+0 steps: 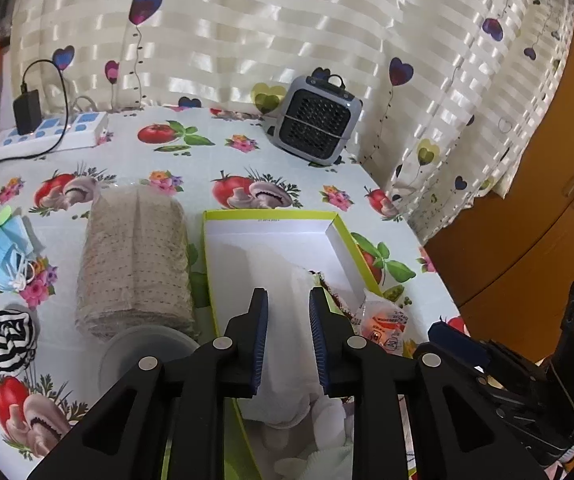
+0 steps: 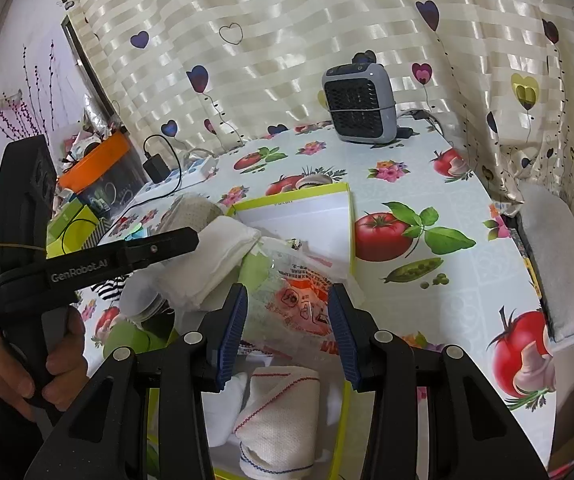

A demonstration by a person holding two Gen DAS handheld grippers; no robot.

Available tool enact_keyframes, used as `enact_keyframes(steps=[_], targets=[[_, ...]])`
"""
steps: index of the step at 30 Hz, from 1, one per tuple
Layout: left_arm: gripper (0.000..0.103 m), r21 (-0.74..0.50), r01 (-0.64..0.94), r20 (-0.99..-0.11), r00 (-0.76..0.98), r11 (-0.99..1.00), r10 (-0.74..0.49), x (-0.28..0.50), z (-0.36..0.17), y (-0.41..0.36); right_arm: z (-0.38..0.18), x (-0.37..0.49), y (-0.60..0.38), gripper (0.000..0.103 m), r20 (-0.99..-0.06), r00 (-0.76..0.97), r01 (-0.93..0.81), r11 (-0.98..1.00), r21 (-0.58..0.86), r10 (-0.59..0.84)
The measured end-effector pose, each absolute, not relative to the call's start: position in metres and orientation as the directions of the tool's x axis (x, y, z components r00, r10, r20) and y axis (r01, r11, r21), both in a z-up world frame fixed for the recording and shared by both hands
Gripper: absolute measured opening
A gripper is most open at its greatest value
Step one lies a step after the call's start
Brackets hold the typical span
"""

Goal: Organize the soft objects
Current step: 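Open the left gripper releasing the pad while the right gripper releases the bag in the box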

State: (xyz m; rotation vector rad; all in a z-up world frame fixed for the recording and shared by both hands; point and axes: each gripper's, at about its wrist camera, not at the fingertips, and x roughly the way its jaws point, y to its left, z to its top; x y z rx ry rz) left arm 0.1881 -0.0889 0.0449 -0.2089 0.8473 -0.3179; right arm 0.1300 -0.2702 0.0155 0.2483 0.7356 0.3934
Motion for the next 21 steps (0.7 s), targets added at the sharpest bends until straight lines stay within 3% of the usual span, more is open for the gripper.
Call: enact_keyframes(steps=[21], targets=[[0.02,-0.279,0.208,-0.666,0.662,0.938,-0.345,0.12,0.066,-0.061,0.033,0.099,-0.252,0.043,-0.582,0.679,-0.31,0.893,0.325,0.448]])
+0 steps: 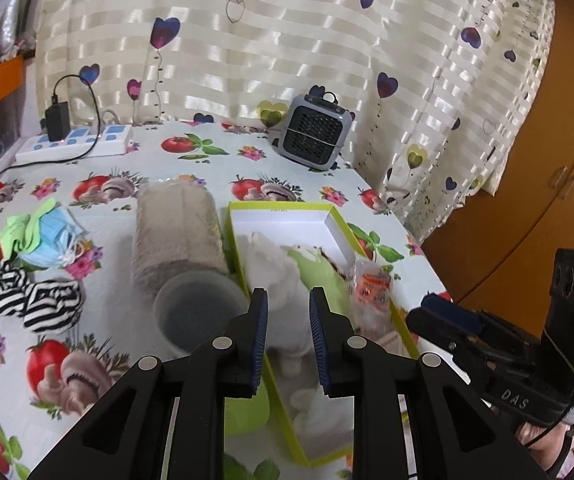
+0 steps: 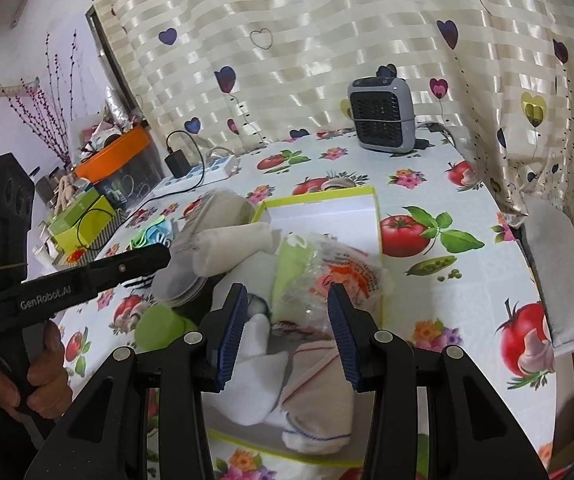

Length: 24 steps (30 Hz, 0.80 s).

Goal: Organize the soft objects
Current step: 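Open the left gripper releasing the pad while the right gripper releases the bag in the box, then move both grippers away from the box toward the black-and-white striped socks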

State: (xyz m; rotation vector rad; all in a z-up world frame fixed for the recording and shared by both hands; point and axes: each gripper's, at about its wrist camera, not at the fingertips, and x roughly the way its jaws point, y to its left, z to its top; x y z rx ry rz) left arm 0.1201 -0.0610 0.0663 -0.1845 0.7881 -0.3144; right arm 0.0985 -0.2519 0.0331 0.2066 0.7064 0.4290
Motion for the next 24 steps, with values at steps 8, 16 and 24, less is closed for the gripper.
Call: enact_keyframes(steps=[8,16,24], targets=[[0.02,-0.27,0.211,-0.672,0.658,0.94,-0.34,0.096,0.063,-0.054,0.034,0.086,-0.241,0.043,-0.586,0.665,-0.334,0.886,0.321,0.463],[0.02,-0.264,0.201,-0.666,0.67,0.943,-0.329,0.083,0.066,-0.047,0.041,0.076,-0.231,0.043,-0.581,0.668,-0.351,0.885,0.306,0.465],[0.02,-0.253,0.174,-0.67,0.678,0.952,-0.302,0.073,0.064,-0.036,0.046,0.067,-0.209,0.043,-0.586,0.654,-0.397,0.876,0.274,0.479]])
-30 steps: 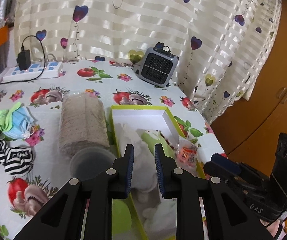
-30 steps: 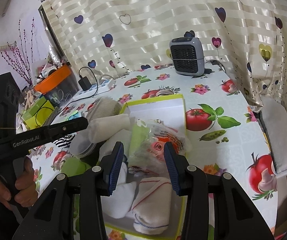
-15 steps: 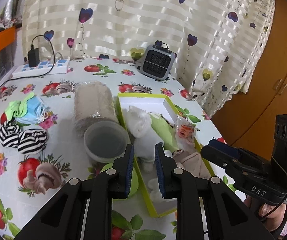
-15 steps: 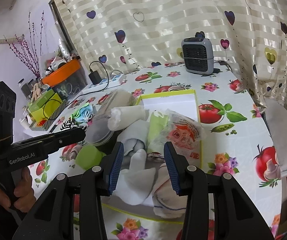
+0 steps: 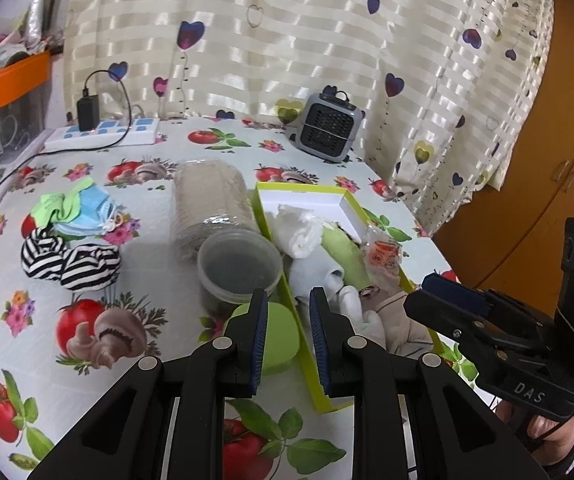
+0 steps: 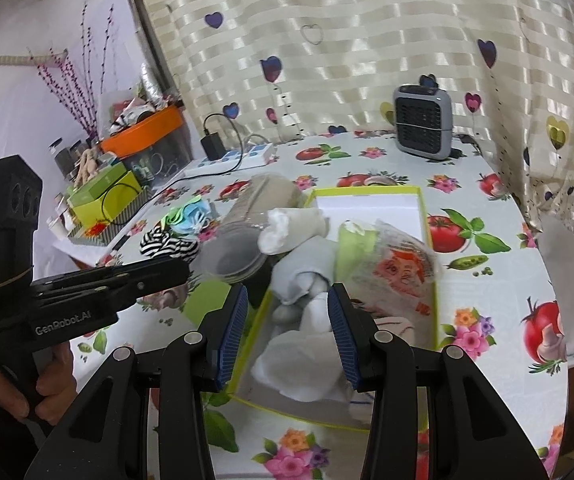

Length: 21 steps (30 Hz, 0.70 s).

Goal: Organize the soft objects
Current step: 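Move both grippers away from the box toward the black-and-white striped socks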

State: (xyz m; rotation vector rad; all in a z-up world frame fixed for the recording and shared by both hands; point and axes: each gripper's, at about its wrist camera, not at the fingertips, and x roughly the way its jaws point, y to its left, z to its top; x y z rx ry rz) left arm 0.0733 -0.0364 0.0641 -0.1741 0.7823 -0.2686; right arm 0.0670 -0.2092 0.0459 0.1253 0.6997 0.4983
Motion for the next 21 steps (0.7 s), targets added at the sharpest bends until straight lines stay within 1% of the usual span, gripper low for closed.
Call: enact_keyframes(steps=[21], targets=[[0.023,-0.237,0.095,-0.665,0.71,0.967,-0.232,0.061,0.062,-0.006,0.052,0.06,-0.169,0.043,-0.6,0.629,-0.461,0.858,0.224,0.494]])
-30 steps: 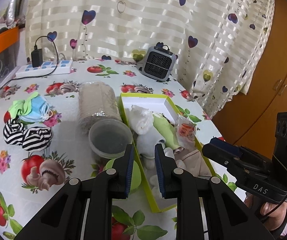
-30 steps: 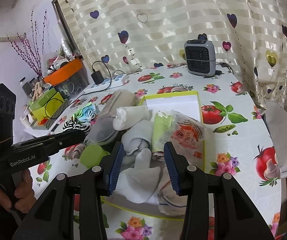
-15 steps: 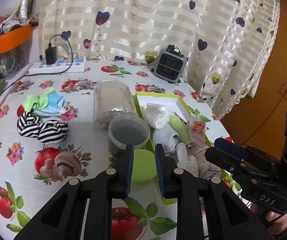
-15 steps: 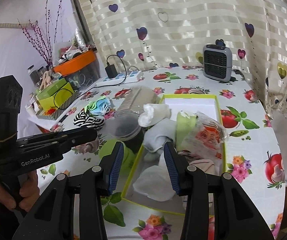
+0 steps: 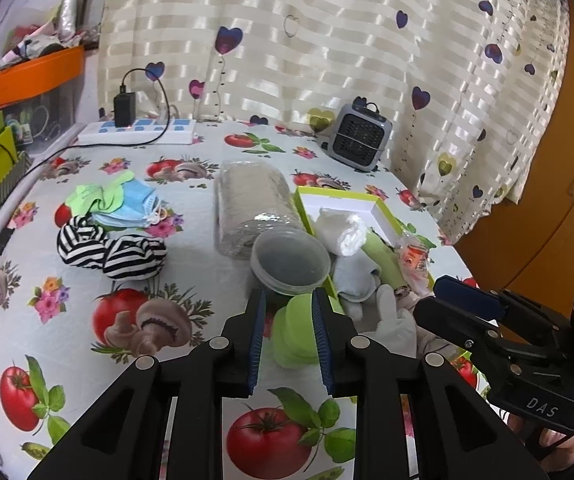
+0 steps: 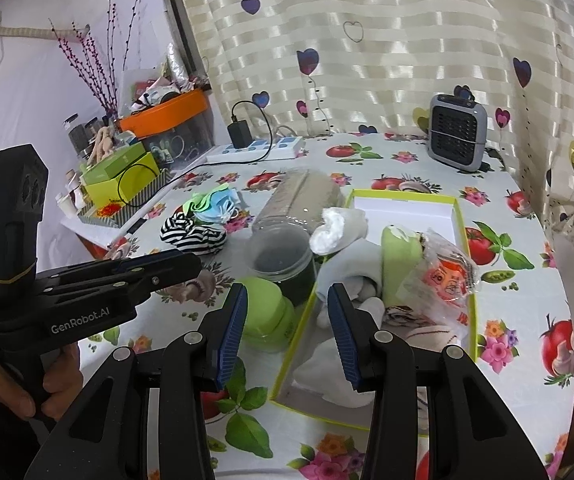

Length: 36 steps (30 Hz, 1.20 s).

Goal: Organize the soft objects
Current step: 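Move both grippers away from the box toward the black-and-white striped socks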

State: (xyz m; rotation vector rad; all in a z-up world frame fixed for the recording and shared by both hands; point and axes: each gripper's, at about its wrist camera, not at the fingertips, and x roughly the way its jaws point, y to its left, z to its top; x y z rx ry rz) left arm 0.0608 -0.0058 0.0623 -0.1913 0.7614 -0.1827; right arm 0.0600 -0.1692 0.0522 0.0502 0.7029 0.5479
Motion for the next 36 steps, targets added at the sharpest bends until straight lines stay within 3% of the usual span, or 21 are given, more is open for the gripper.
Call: enact_keyframes(steps=[27,36], targets=[[0.023,-0.226,-0.032,-0.684,0.717,0.974,-0.135,0.051,0.05,0.033,0.055,0.058,-0.123,0.043,-0.616,0.592,-0.542,0.823,0.174,0.52],[0.034,-0.223,-0.08,-0.696,0.711,0.971,-0.102,0.05,0.044,0.047,0.058,0.062,-0.102,0.043,-0.614,0.58,-0.583,0.799,0.146,0.535]])
